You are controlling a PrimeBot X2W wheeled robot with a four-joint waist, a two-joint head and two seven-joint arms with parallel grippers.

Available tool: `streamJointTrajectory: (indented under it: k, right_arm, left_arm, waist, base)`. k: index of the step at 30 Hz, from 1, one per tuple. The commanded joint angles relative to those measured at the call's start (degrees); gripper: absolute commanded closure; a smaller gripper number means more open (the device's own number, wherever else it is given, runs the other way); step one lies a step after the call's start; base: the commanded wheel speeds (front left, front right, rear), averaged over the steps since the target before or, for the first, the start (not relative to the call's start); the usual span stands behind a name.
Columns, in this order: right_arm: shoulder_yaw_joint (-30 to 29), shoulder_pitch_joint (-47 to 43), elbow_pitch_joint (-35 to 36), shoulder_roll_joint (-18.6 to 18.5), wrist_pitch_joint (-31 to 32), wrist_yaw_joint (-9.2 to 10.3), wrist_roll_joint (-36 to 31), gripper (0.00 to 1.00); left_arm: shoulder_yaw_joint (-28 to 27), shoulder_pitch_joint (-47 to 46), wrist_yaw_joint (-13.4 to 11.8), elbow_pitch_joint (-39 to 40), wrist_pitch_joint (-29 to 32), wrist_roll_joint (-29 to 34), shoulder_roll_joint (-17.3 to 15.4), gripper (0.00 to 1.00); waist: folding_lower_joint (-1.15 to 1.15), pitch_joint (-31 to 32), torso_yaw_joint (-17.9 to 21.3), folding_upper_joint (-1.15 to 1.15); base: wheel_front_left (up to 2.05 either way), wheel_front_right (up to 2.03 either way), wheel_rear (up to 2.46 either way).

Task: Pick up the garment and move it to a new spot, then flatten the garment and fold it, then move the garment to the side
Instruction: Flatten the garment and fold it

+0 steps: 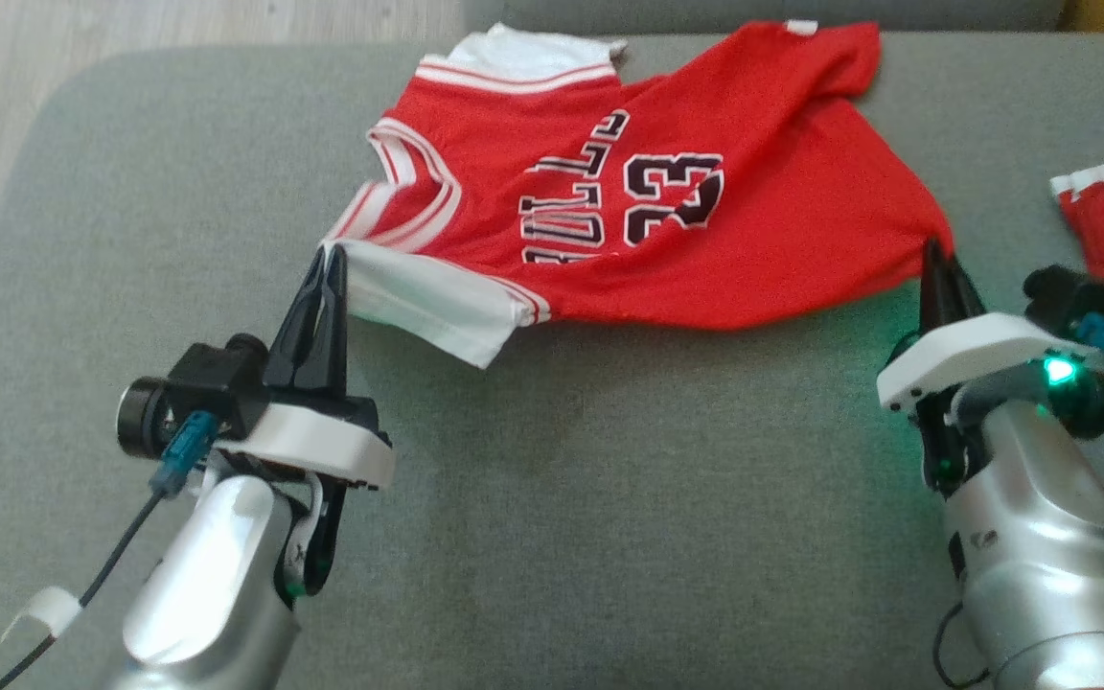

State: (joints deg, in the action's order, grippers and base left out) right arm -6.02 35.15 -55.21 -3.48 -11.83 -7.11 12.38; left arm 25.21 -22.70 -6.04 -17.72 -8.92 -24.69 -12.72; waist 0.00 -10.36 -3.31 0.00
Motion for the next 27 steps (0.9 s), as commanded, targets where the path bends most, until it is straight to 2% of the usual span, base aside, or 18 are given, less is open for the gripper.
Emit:
streamJointTrajectory:
  k: [1,4,9,15,20,24,27]
  right_arm:
    - [1.76,1.03,4.33,0.6,-1.24,-0.37,1.4,1.0]
    - [2.66,0.54,7.71,0.6,-1.37,-0.37,2.1,1.0]
    - [4.51,0.06,18.96,-0.45,0.91,-0.37,3.77,1.0]
    - [8.67,-0.92,34.97,-4.61,6.7,-0.37,6.6,1.0]
    - [8.89,-2.67,49.14,-7.72,12.4,-0.37,8.63,1.0]
    - [7.21,-4.6,60.09,-8.19,17.84,-0.37,9.77,1.0]
    - [5.58,-5.67,66.62,-8.08,21.97,-0.37,9.54,1.0]
  left_arm:
    - [-2.87,-1.72,0.09,3.03,-1.2,-0.39,-1.74,1.0]
    - [-3.75,-2.6,0.25,4.38,-1.74,-1.28,-1.55,1.0]
    - [-5.05,-6.04,0.64,8.77,-2.17,-1.31,-2.77,1.0]
    - [-7.15,-11.07,0.59,17.09,0.35,-2.15,-4.6,1.0]
    - [-10.29,-14.56,-1.85,26.81,2.87,-2.57,-5.89,1.0]
    - [-12.76,-16.32,-3.42,34.08,6.2,-4.04,-6.98,1.0]
    - [-13.47,-17.59,-3.63,36.79,8.98,-2.95,-9.64,1.0]
  waist:
    - [0.0,2.68,0.61,0.0]
    - [0.0,4.23,0.69,0.0]
    - [0.0,8.03,1.4,0.0]
    - [0.0,11.17,2.1,0.0]
    - [0.0,11.74,2.91,0.0]
    - [0.0,10.58,3.53,0.0]
    - [0.0,8.47,3.73,0.0]
  base:
    - [0.0,0.0,0.0]
    - [0.0,0.0,0.0]
    - [0.0,0.0,0.0]
    - [0.0,0.0,0.0]
    - [0.0,0.0,0.0]
    - [0.0,0.0,0.0]
    - [0.0,0.0,0.0]
